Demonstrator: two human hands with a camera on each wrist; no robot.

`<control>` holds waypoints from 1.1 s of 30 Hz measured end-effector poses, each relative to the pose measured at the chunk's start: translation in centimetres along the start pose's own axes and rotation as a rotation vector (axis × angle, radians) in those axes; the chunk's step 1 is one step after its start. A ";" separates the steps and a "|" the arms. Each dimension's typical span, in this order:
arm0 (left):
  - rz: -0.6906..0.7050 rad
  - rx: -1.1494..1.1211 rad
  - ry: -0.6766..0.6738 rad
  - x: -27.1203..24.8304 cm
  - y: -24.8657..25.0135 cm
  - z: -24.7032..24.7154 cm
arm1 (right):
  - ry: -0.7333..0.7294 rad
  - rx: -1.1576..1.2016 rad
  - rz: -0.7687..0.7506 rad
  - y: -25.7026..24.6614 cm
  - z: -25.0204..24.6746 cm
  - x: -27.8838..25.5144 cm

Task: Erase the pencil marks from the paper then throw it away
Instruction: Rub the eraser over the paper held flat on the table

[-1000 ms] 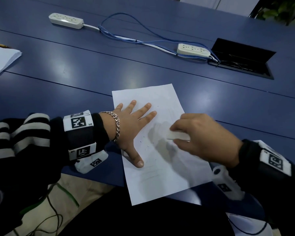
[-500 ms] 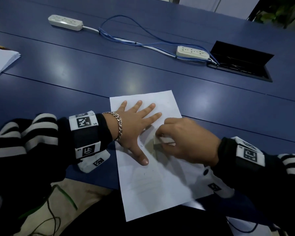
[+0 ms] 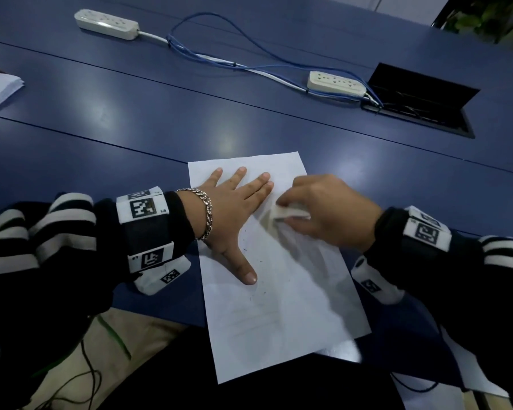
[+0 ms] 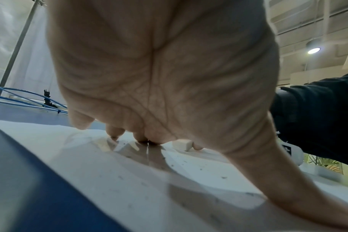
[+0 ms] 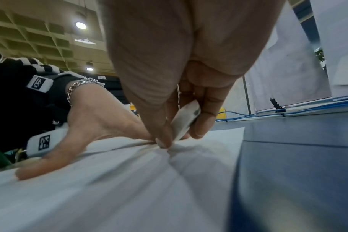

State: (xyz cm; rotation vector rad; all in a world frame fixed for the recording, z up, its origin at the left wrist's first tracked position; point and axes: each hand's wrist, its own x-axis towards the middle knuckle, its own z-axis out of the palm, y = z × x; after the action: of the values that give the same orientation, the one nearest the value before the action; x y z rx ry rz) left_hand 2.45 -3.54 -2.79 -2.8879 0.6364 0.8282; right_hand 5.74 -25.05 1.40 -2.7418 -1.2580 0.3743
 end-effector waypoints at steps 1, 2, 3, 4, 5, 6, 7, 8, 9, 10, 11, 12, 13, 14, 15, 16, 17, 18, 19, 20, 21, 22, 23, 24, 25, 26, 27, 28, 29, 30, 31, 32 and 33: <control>-0.001 0.000 -0.002 0.0 0.0 0.0 | 0.027 -0.011 0.021 0.4 0.0 0.4; -0.004 0.001 -0.005 0.0 0.0 -0.1 | 0.037 -0.035 0.018 0.3 0.2 0.3; -0.008 0.002 -0.008 0.0 0.1 -0.1 | 0.037 -0.050 -0.005 -0.2 0.4 0.0; -0.012 0.005 -0.010 -0.1 0.1 -0.2 | 0.008 -0.052 -0.034 -1.1 0.5 -0.6; -0.014 0.010 -0.012 -0.1 0.2 -0.2 | -0.036 -0.029 -0.071 -1.9 0.5 -1.2; -0.014 0.015 -0.013 -0.1 0.3 -0.2 | -0.077 -0.012 -0.092 -2.3 0.4 -1.7; -0.013 0.016 -0.013 -0.1 0.3 -0.3 | -0.093 -0.013 -0.101 -2.2 0.3 -1.6; -0.011 0.014 -0.014 -0.2 0.3 -0.3 | -0.092 -0.022 -0.074 -1.8 -0.1 -1.2; -0.010 0.010 -0.015 -0.2 0.3 -0.3 | -0.063 -0.021 -0.039 -1.0 -0.3 -0.5; -0.010 0.009 -0.018 -0.2 0.3 -0.3 | -0.010 -0.023 -0.007 -0.1 -0.4 0.1; -0.012 0.010 -0.023 -0.2 0.3 -0.3 | 0.035 -0.026 0.020 0.6 -0.2 0.4; -0.014 0.011 -0.026 -0.2 0.2 -0.2 | 0.058 -0.048 0.026 0.6 0.1 0.3; -0.017 0.010 -0.026 -0.2 0.2 -0.2 | 0.057 -0.080 0.010 0.1 0.4 -0.2; -0.019 0.007 -0.026 -0.2 0.3 -0.3 | 0.032 -0.088 -0.010 -0.8 0.6 -0.8; -0.022 0.004 -0.027 -0.2 0.3 -0.3 | -0.001 -0.071 -0.040 -1.8 0.9 -1.7; -0.024 0.005 -0.029 -0.2 0.4 -0.3 | -0.049 -0.041 -0.057 -2.5 0.9 -2.4; -0.026 0.008 -0.031 -0.2 0.4 -0.3 | -0.083 -0.021 -0.064 -2.7 0.7 -2.7; -0.025 0.013 -0.033 -0.2 0.4 -0.3 | -0.088 -0.019 -0.061 -2.3 0.6 -2.4; -0.023 0.016 -0.033 -0.2 0.4 -0.3 | -0.069 -0.018 -0.044 -1.4 0.3 -1.8; -0.021 0.017 -0.032 -0.2 0.5 -0.4 | -0.040 -0.022 -0.006 -0.5 0.0 -1.0; -0.021 0.015 -0.033 -0.2 0.5 -0.4 | -0.003 -0.024 0.027 0.5 -0.3 -0.4; -0.023 0.012 -0.036 -0.2 0.4 -0.4 | 0.028 -0.034 0.055 1.1 -0.4 0.0; -0.025 0.008 -0.039 -0.3 0.4 -0.5 | 0.047 -0.058 0.047 1.2 -0.2 -0.1; -0.027 0.007 -0.039 -0.2 0.4 -0.5 | 0.042 -0.091 0.022 0.7 0.0 -0.4; -0.027 0.008 -0.036 -0.2 0.4 -0.4 | 0.018 -0.112 -0.011 -0.2 0.2 -0.9; -0.028 0.009 -0.036 -0.2 0.4 -0.4 | -0.021 -0.113 -0.045 -1.1 0.5 -1.6; -0.030 0.010 -0.038 -0.2 0.4 -0.3 | -0.051 -0.104 -0.081 -1.7 0.7 -2.3; -0.031 0.013 -0.038 -0.2 0.4 -0.3 | -0.078 -0.103 -0.091 -1.8 0.6 -2.6; -0.033 0.015 -0.037 -0.1 0.4 -0.3 | -0.089 -0.100 -0.085 -1.4 0.4 -2.5; -0.035 0.014 -0.039 -0.2 0.5 -0.4 | -0.086 -0.095 -0.049 -0.8 0.2 -2.1; -0.037 0.014 -0.042 -0.2 0.5 -0.5 | -0.057 -0.080 -0.012 -0.3 0.0 -1.8; -0.038 0.013 -0.043 -0.2 0.6 -0.6 | -0.018 -0.069 0.020 -0.1 -0.1 -1.7; -0.040 0.015 -0.041 -0.2 0.6 -0.6 | 0.018 -0.068 0.025 -0.2 0.1 -1.8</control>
State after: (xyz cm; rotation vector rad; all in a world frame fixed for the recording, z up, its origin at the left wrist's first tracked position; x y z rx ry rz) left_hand 2.32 -4.12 -2.14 -2.8521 0.5759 0.8711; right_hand 4.46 -26.31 1.66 -2.8135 -1.2558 0.3131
